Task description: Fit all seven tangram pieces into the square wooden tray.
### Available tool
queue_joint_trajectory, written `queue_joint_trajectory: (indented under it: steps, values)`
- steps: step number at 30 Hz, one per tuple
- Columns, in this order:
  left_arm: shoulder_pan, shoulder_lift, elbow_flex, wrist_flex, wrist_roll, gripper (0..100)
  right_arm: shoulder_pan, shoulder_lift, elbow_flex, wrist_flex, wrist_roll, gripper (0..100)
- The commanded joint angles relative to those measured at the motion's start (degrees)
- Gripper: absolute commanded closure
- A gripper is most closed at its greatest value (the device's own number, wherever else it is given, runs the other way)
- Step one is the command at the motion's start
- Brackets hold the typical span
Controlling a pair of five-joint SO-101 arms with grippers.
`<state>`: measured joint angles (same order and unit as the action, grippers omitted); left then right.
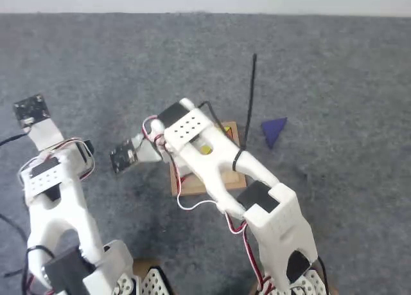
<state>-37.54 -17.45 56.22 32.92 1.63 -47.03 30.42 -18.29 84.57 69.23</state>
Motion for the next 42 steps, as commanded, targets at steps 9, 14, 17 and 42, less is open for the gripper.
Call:
queue_joint_trajectory:
  steps: [9,14,17,42]
  values:
    - [0.35,-1.41,-2.42,-1.58,-0.79,77,15.43,-14.90,-7.91,5.76,-17.76,99.4]
    - [2.37,-1.41,-2.24,-1.32,-0.79,77,19.47,-15.08,5.36,-1.01,-29.89,98.9]
    - [3.16,-1.41,-1.89,-1.41,-0.79,77,18.95,-15.34,15.56,-13.85,-39.56,99.0]
    - [5.54,-1.41,-0.40,-1.58,-0.97,77,4.97,-34.77,49.14,-47.69,-59.87,99.1]
